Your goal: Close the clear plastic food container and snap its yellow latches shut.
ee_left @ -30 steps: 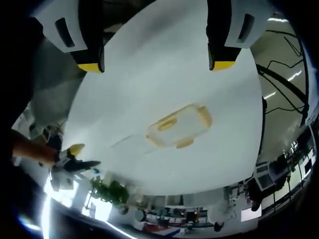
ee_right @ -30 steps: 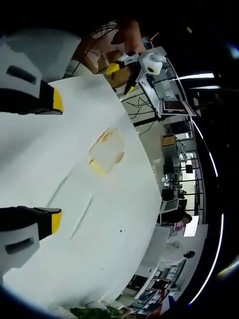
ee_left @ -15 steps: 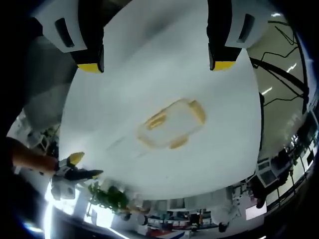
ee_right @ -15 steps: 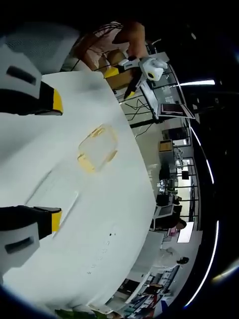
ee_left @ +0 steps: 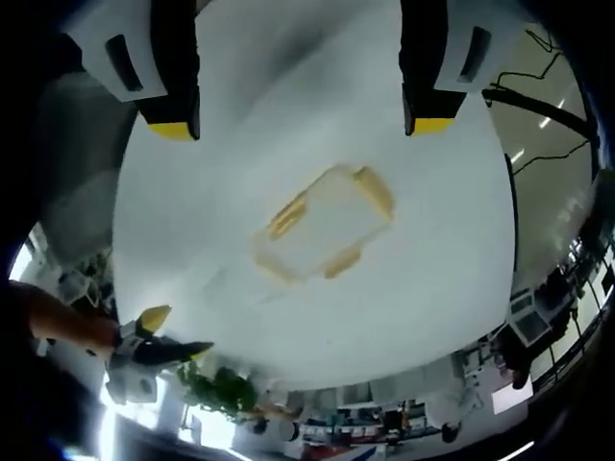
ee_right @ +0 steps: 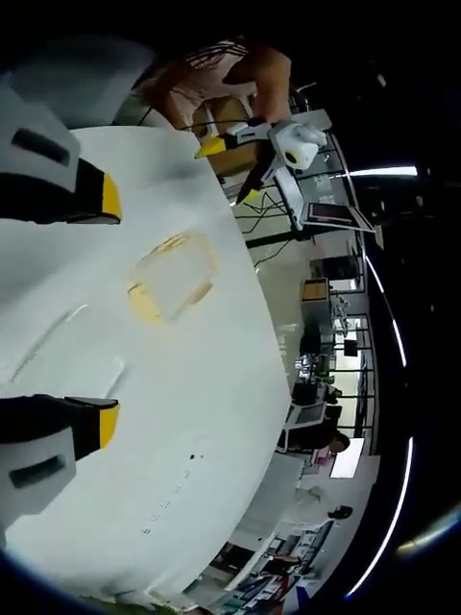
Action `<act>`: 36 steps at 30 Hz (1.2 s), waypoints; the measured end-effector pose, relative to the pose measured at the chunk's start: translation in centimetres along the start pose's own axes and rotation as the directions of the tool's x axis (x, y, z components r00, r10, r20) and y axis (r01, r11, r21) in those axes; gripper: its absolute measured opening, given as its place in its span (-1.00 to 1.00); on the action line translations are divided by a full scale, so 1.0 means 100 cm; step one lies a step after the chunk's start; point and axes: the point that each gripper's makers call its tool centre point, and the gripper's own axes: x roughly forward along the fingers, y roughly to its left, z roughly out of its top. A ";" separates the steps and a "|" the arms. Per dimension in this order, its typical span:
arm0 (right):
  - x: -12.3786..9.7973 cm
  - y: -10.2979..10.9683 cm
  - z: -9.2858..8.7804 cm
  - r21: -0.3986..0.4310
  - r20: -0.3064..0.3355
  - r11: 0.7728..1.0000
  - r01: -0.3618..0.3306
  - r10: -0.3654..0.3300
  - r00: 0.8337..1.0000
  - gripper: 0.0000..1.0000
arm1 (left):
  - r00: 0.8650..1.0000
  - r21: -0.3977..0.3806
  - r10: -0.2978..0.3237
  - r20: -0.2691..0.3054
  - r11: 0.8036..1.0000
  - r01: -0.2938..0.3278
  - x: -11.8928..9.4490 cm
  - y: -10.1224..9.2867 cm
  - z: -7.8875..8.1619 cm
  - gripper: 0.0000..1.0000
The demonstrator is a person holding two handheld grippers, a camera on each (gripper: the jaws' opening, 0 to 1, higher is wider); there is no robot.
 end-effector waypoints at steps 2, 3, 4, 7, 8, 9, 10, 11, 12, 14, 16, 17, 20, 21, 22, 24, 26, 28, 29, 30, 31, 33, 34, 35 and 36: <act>0.004 -0.003 0.001 -0.011 -0.001 1.000 -0.005 0.005 1.000 0.46 | 1.000 0.040 0.000 -0.006 0.999 0.000 0.001 0.008 0.001 0.69; 0.005 -0.003 0.002 -0.016 -0.002 1.000 -0.008 0.008 1.000 0.46 | 1.000 0.050 0.001 -0.002 0.999 0.000 0.001 0.011 0.002 0.69; 0.008 -0.005 0.004 -0.024 0.000 1.000 -0.014 0.014 1.000 0.46 | 1.000 0.061 0.000 0.000 0.998 0.000 0.001 0.015 0.002 0.69; 0.015 -0.006 0.004 -0.044 -0.010 0.999 -0.028 0.027 1.000 0.46 | 1.000 0.078 0.000 -0.012 0.997 0.000 0.001 0.026 0.001 0.71; 0.018 -0.007 0.004 -0.051 -0.016 0.998 -0.032 0.031 0.999 0.46 | 1.000 0.085 0.001 -0.018 0.996 0.001 0.002 0.028 0.001 0.70; 0.019 -0.007 0.005 -0.055 -0.018 0.998 -0.034 0.034 0.999 0.46 | 1.000 0.095 0.001 -0.023 0.996 0.001 0.002 0.031 0.000 0.69; 0.021 -0.008 0.005 -0.058 -0.020 0.998 -0.037 0.036 0.999 0.47 | 0.999 0.103 -0.004 -0.032 0.995 0.007 0.003 0.031 -0.001 0.65; 0.023 -0.008 0.005 -0.062 -0.023 0.997 -0.041 0.040 0.999 0.47 | 0.999 0.111 -0.011 -0.039 0.994 0.015 0.003 0.033 -0.001 0.60; 0.025 -0.009 0.006 -0.065 -0.024 0.997 -0.044 0.042 0.999 0.47 | 0.999 0.117 -0.013 -0.040 0.993 0.017 0.004 0.034 -0.001 0.55; 0.027 -0.009 0.006 -0.076 -0.030 0.996 -0.050 0.047 0.998 0.47 | 0.999 0.124 -0.021 -0.041 0.992 0.026 0.007 0.036 0.001 0.57; 0.029 -0.010 0.007 -0.082 -0.033 0.995 -0.055 0.052 0.998 0.47 | 0.999 0.133 -0.028 -0.043 0.991 0.033 0.009 0.037 0.002 0.61; 0.029 -0.009 0.007 -0.084 -0.035 0.995 -0.059 0.057 0.998 0.47 | 0.998 0.138 -0.030 -0.046 0.990 0.036 0.010 0.038 0.001 0.61; 0.032 -0.008 0.010 -0.135 -0.024 0.988 -0.076 0.073 0.997 0.42 | 0.997 0.158 -0.038 -0.060 0.986 0.047 0.015 0.039 -0.002 0.61; 0.034 -0.007 0.009 -0.150 -0.028 0.985 -0.085 0.081 0.996 0.38 | 0.996 0.162 -0.038 -0.076 0.986 0.050 0.020 0.040 -0.005 0.60; 0.037 -0.007 0.009 -0.161 -0.035 0.983 -0.089 0.084 0.996 0.38 | 0.996 0.169 -0.040 -0.084 0.984 0.054 0.022 0.040 -0.006 0.59; 0.041 -0.004 0.009 -0.195 -0.047 0.975 -0.109 0.102 0.994 0.38 | 0.995 0.195 -0.053 -0.089 0.978 0.070 0.027 0.040 -0.007 0.60; 0.046 0.002 0.007 -0.222 -0.078 0.963 -0.151 0.137 0.987 0.40 | 0.994 0.256 -0.090 -0.060 0.961 0.103 0.033 0.038 -0.001 0.68; 0.053 0.006 0.005 -0.290 -0.121 0.941 -0.175 0.146 0.982 0.39 | 0.993 0.274 -0.107 -0.053 0.955 0.117 0.036 0.039 0.002 0.77; 0.058 0.010 0.004 -0.320 -0.142 0.926 -0.199 0.161 0.977 0.38 | 0.992 0.300 -0.118 -0.044 0.946 0.126 0.038 0.040 0.006 0.81; 0.061 0.011 0.004 -0.337 -0.150 0.918 -0.208 0.166 0.975 0.37 | 0.991 0.317 -0.126 -0.037 0.939 0.131 0.039 0.041 0.008 0.81; 0.065 0.016 0.006 -0.355 -0.155 0.904 -0.239 0.195 0.968 0.36 | 0.990 0.332 -0.136 -0.038 0.933 0.141 0.041 0.041 0.009 0.79; 0.070 0.018 0.008 -0.369 -0.159 0.894 -0.255 0.210 0.965 0.33 | 0.987 0.348 -0.154 -0.044 0.924 0.160 0.043 0.041 0.012 0.77; 0.073 0.019 0.008 -0.381 -0.172 0.882 -0.277 0.226 0.959 0.34 | 0.986 0.359 -0.158 -0.055 0.918 0.168 0.044 0.043 0.013 0.76; 0.075 0.019 0.008 -0.400 -0.184 0.871 -0.285 0.229 0.956 0.33 | 0.985 0.371 -0.160 -0.062 0.913 0.171 0.044 0.044 0.014 0.75; 0.078 0.017 0.009 -0.426 -0.189 0.857 -0.290 0.229 0.955 0.33 | 0.984 0.382 -0.165 -0.061 0.907 0.176 0.045 0.048 0.017 0.73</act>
